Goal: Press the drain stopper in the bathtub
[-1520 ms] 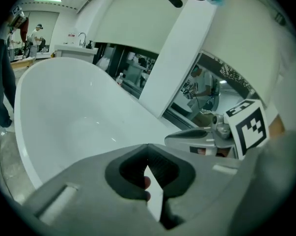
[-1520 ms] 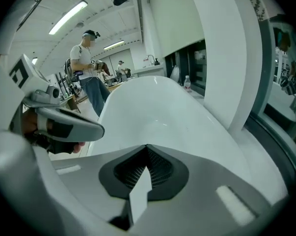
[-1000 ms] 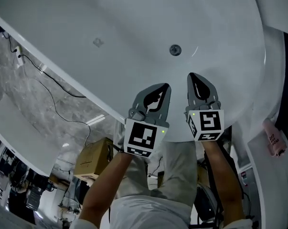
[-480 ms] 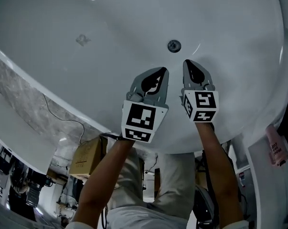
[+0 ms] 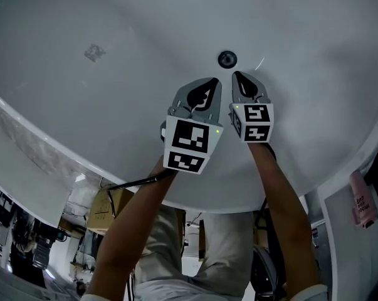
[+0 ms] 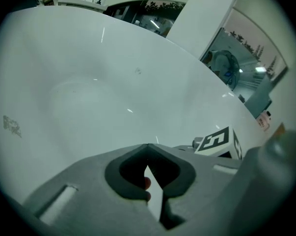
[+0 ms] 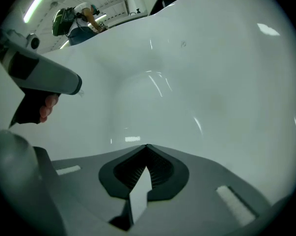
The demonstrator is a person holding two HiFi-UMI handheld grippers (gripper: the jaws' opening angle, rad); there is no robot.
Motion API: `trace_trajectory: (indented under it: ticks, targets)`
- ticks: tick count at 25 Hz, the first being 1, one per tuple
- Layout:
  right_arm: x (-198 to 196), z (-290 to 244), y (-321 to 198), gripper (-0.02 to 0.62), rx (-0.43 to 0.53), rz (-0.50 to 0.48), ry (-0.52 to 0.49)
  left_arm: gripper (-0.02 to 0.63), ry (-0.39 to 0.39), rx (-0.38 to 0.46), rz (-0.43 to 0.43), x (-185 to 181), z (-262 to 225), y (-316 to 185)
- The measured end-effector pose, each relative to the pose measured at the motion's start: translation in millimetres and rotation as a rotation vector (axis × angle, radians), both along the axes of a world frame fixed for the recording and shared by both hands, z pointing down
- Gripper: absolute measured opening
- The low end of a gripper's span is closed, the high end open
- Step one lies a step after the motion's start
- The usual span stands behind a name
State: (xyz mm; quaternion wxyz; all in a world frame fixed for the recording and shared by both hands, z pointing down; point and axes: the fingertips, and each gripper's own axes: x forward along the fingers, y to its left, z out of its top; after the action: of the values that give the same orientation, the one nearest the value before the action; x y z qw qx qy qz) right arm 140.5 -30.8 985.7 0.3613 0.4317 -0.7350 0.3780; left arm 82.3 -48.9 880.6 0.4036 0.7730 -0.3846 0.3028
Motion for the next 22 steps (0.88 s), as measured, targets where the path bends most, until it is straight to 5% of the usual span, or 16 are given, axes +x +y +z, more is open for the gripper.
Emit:
trace_trajectory:
  ticks: [11, 22]
  targets:
    - [2, 81, 1, 0.0, -0.08, -0.026, 0.015, 0.005, -0.074, -0.113, 0.04, 4, 87, 22]
    - [3, 132, 7, 0.001, -0.234, 0.0, 0.047, 0.005, -0.082, -0.132, 0.005, 0, 110, 11]
